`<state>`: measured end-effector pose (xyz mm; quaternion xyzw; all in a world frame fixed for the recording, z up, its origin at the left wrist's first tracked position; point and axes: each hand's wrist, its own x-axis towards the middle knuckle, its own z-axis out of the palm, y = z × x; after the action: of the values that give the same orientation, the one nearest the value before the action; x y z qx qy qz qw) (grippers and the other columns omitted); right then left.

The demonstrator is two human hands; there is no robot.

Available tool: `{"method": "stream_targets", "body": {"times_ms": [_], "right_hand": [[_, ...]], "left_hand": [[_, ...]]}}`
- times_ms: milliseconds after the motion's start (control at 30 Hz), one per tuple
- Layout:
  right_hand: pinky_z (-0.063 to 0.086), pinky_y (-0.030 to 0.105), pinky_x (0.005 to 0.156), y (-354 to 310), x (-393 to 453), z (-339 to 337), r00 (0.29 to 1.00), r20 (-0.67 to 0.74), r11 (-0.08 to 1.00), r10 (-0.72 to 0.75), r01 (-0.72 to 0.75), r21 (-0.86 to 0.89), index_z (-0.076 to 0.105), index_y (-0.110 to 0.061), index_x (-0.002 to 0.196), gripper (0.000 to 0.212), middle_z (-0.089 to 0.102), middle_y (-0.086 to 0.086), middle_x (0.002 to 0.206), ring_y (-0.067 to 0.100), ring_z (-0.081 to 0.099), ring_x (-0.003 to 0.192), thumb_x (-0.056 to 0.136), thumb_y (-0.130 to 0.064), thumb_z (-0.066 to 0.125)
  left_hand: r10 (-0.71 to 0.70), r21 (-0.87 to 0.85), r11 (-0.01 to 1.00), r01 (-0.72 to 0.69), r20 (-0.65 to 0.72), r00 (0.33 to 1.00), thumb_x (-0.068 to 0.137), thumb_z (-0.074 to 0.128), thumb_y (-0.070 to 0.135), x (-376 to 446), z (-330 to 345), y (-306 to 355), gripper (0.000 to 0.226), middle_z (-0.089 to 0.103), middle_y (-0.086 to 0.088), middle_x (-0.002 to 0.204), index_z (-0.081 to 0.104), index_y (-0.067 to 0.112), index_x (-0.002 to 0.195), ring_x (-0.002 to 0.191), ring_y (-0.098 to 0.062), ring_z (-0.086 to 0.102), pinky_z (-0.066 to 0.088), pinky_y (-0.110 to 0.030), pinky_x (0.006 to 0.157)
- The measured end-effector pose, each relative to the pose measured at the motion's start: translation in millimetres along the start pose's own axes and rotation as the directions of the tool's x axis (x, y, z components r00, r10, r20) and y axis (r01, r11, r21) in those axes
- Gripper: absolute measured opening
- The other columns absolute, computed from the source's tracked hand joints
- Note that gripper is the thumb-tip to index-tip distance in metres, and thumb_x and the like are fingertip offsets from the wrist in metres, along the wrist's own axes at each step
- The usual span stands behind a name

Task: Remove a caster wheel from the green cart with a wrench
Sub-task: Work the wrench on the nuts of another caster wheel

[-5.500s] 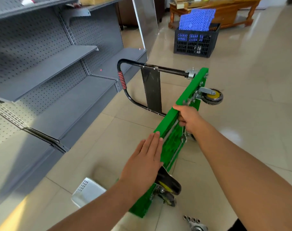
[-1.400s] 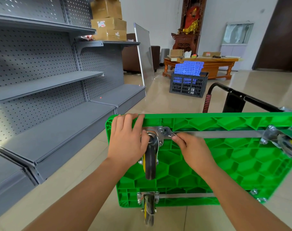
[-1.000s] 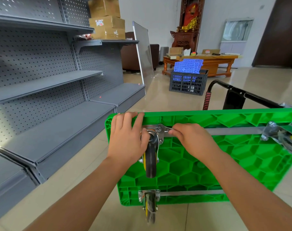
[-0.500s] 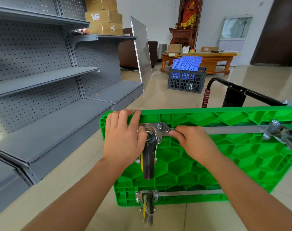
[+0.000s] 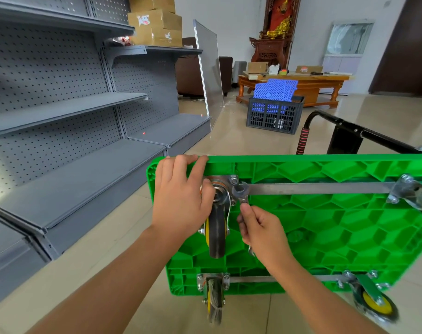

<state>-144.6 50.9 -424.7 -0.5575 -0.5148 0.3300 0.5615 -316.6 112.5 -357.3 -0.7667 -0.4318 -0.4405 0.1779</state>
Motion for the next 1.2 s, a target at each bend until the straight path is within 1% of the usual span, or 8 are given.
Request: {"method": "stream_targets", "body": {"times_ms": [133,300,533,833,933,1033,1100,1200], "right_hand": [[0.036,0.022,0.048,-16.5,6.1,-30.9,0.994,0.045,0.94,-0.103,0.112,-0.321,0.062,-0.018,0.071,0.043,0.052,-0.007,0.05,0.008,0.043,0.045,0.096,-0.05,0.048],[0.037,0.033,0.054,-43.0,32.9,-69.8,0.946,0.155,0.562,-0.283,0.294,-0.773,0.055,-0.019,0.067,0.048,0.05,-0.004,0.054,0.016,0.05,0.053,0.097,-0.056,0.048],[0.046,0.037,0.056,-61.8,37.6,-68.4,0.946,0.222,0.52,-0.235,0.315,-0.794,0.05,-0.024,0.064,0.047,0.051,-0.003,0.056,0.016,0.052,0.055,0.096,-0.06,0.047],[0.04,0.032,0.057,-66.6,43.6,-58.0,0.961,0.13,0.39,-0.244,0.22,-0.894,0.065,-0.022,0.078,0.054,0.05,-0.005,0.062,0.026,0.059,0.069,0.095,-0.067,0.041],[0.038,0.031,0.05,-47.7,41.9,-50.0,0.97,0.048,0.566,-0.24,0.18,-0.805,0.06,-0.019,0.066,0.055,0.053,-0.003,0.054,0.02,0.054,0.054,0.095,-0.064,0.047],[0.032,0.026,0.046,-22.8,26.0,-21.2,1.0,-0.006,0.973,0.003,-0.005,-0.231,0.062,-0.017,0.066,0.046,0.049,0.0,0.05,0.014,0.04,0.042,0.097,-0.05,0.055],[0.03,0.022,0.042,-12.4,12.3,8.3,0.99,-0.034,0.986,0.139,-0.135,0.095,0.061,-0.015,0.068,0.043,0.045,0.0,0.05,0.011,0.036,0.041,0.099,-0.044,0.055],[0.028,0.024,0.044,-7.5,10.2,24.7,0.986,-0.094,0.983,0.138,-0.125,0.132,0.06,-0.018,0.066,0.044,0.044,-0.002,0.048,0.011,0.036,0.041,0.1,-0.045,0.054]], "left_hand": [[-0.014,0.008,1.0,0.014,0.013,1.0,0.094,0.048,0.025,1.1,-0.6,1.9,0.042,0.058,-0.013,0.117,0.064,0.007,0.129,0.103,-0.037,0.05,0.037,-0.047,0.098],[-0.023,0.012,1.0,0.023,0.034,0.999,0.092,0.046,0.024,1.7,-3.2,1.8,0.043,0.057,-0.013,0.115,0.064,0.007,0.128,0.101,-0.037,0.05,0.037,-0.046,0.095],[-0.013,0.004,1.0,0.013,0.032,0.999,0.091,0.041,0.023,0.8,-2.6,2.4,0.048,0.055,-0.015,0.117,0.064,0.006,0.129,0.102,-0.038,0.049,0.038,-0.048,0.096],[-0.009,-0.015,1.0,0.009,0.025,1.0,0.092,0.038,0.025,2.3,-1.7,1.4,0.049,0.057,-0.014,0.115,0.065,0.007,0.129,0.099,-0.037,0.049,0.039,-0.049,0.096],[-0.008,-0.013,1.0,0.008,0.018,1.0,0.092,0.038,0.025,2.2,0.3,0.6,0.05,0.057,-0.015,0.116,0.065,0.006,0.129,0.1,-0.037,0.049,0.039,-0.05,0.097],[-0.022,-0.019,1.0,0.022,0.011,1.0,0.091,0.039,0.024,2.3,1.3,1.0,0.049,0.057,-0.016,0.116,0.065,0.006,0.128,0.1,-0.038,0.049,0.04,-0.051,0.097],[-0.031,-0.031,0.999,0.031,0.003,1.0,0.091,0.04,0.024,1.3,1.2,2.2,0.049,0.057,-0.015,0.116,0.065,0.006,0.128,0.101,-0.037,0.049,0.04,-0.05,0.097],[-0.039,-0.037,0.999,0.039,0.005,0.999,0.091,0.04,0.024,1.7,1.5,1.7,0.049,0.057,-0.014,0.116,0.065,0.007,0.128,0.102,-0.036,0.048,0.04,-0.05,0.097]]}}
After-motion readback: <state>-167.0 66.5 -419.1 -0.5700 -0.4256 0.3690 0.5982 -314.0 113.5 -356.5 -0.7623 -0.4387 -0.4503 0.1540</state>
